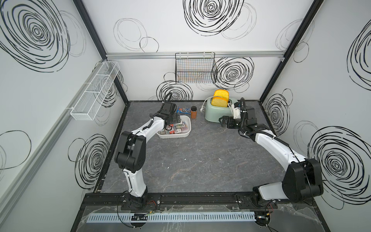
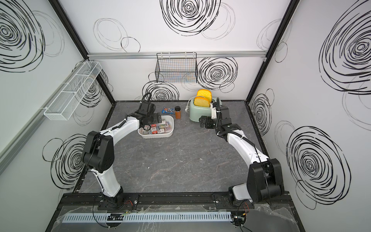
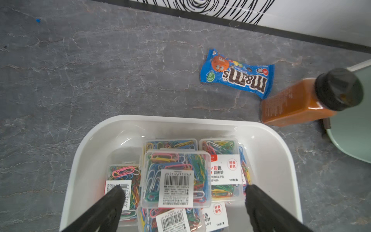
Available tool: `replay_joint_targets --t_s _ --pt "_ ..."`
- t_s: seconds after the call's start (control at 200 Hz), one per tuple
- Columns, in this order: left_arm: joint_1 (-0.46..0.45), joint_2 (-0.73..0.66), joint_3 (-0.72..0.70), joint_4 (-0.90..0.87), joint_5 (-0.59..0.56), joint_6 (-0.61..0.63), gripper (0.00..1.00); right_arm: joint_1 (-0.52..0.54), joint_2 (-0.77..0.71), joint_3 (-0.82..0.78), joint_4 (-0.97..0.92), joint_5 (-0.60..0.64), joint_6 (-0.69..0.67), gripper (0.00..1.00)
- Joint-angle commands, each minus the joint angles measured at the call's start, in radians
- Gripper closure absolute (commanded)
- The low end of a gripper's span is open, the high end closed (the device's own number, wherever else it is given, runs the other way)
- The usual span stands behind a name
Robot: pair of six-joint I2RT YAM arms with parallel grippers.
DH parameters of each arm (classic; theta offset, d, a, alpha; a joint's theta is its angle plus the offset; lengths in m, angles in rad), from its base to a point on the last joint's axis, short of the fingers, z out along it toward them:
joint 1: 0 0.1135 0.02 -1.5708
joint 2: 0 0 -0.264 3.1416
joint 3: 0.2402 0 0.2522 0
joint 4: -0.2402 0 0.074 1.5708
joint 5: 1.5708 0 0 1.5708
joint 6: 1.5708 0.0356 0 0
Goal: Take the paper clips out of the storage box
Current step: Pick up the boxed paper clips from the storage box.
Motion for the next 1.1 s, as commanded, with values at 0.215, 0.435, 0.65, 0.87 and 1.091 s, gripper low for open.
replay_joint_targets --t_s 0.215,0.435,0.65,0.87,1.091 --pt "0.019 0.089 0.097 -0.067 -0.028 -0.004 0.01 0.005 0.04 0.037 -0.024 -0.011 -0.013 0.01" --pt "0.027 0.109 0.078 -0.049 -0.025 0.038 0.03 0.006 0.063 0.048 -0.019 -0.021 -0.016 0.01" --pt "0.03 0.121 0.066 -0.036 -0.013 0.045 0.04 0.009 0.082 0.057 -0.024 -0.026 -0.021 0.01" --pt "0.027 0.136 0.078 -0.038 -0.001 0.058 0.16 0.014 0.089 0.057 -0.015 -0.032 -0.018 0.01" --pt "0.023 0.131 0.065 -0.039 0.003 0.071 0.33 0.019 0.097 0.064 -0.014 -0.035 -0.015 0.01"
